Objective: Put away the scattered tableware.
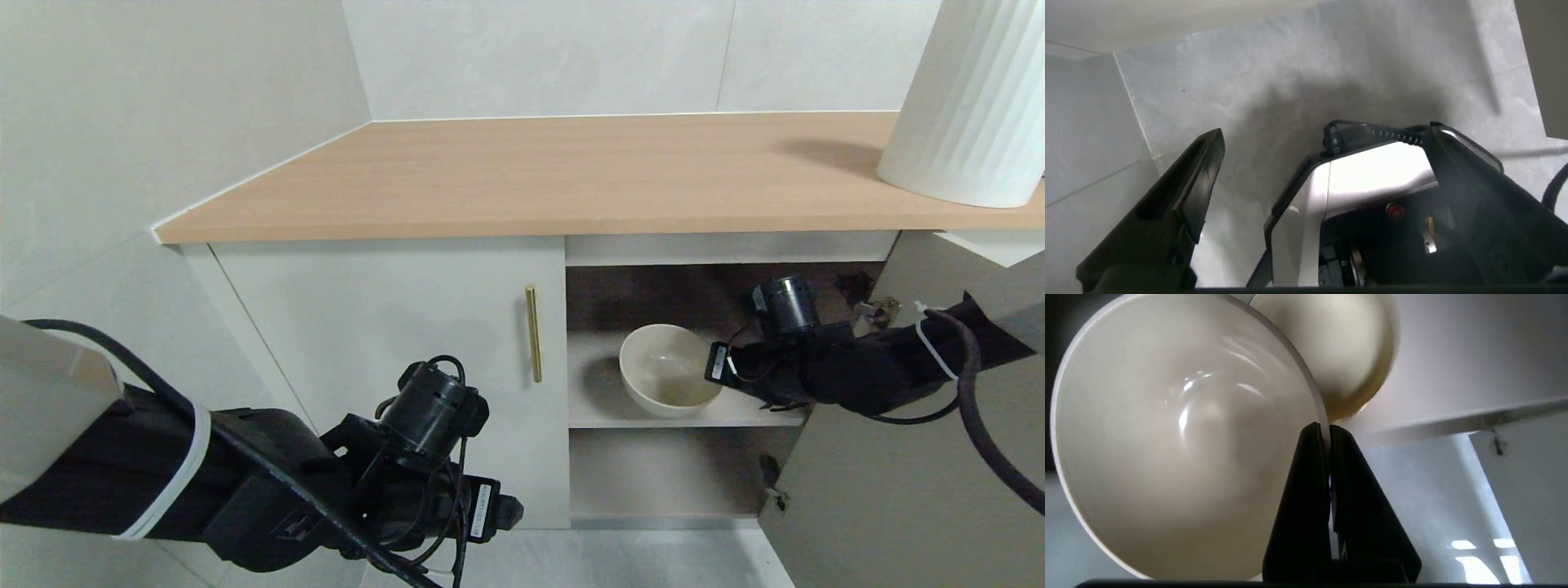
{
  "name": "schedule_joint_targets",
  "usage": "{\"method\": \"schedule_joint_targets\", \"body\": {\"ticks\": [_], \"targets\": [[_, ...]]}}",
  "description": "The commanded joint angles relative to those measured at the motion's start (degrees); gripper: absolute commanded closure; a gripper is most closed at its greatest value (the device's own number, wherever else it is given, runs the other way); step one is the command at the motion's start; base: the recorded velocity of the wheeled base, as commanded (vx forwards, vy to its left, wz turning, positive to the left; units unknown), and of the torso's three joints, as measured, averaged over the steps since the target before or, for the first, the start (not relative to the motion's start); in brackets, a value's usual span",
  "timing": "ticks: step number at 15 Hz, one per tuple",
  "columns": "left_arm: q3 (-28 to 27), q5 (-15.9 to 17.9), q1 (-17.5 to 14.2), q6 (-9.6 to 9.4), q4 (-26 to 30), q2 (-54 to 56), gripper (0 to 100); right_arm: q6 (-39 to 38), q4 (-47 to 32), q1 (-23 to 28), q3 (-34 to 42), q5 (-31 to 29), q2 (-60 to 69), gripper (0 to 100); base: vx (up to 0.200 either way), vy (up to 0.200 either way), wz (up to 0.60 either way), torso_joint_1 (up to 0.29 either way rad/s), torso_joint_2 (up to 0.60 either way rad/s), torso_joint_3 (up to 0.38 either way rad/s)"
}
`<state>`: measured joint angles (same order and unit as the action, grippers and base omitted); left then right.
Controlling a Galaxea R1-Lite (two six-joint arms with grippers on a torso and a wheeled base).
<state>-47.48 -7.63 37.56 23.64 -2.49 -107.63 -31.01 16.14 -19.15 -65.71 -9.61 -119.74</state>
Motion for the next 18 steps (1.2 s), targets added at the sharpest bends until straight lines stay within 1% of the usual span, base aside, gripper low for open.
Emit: {"method": "schedule_joint_targets", "body": {"ticks": [1,5,10,13,18], "targets": [[-0.1,0.0,0.0,0.09,-0.1,0.1,0,-0.6,0.0,0.8,-1.6,0.0,-1.3,100,0.000,0.000,0.00,0.000,0.00,0.000],[-0.1,0.0,0.0,0.09,-0.1,0.3,0,-1.1,0.0,1.8,-3.5,-0.5,-4.2,100,0.000,0.000,0.00,0.000,0.00,0.000],[-0.1,0.0,0.0,0.09,-0.1,0.2,0,-1.2,0.2,3.5,-6.5,-3.3,-8.7,100,0.000,0.000,0.00,0.000,0.00,0.000],[-0.1,0.0,0.0,0.09,-0.1,0.1,0,-1.1,3.3,3.8,-6.8,-4.3,-10.3,100,0.000,0.000,0.00,0.000,0.00,0.000],[0.0,0.0,0.0,0.09,-0.1,0.0,0,-1.3,3.7,3.8,-8.0,-5.4,-11.7,100,0.000,0.000,0.00,0.000,0.00,0.000]]}}
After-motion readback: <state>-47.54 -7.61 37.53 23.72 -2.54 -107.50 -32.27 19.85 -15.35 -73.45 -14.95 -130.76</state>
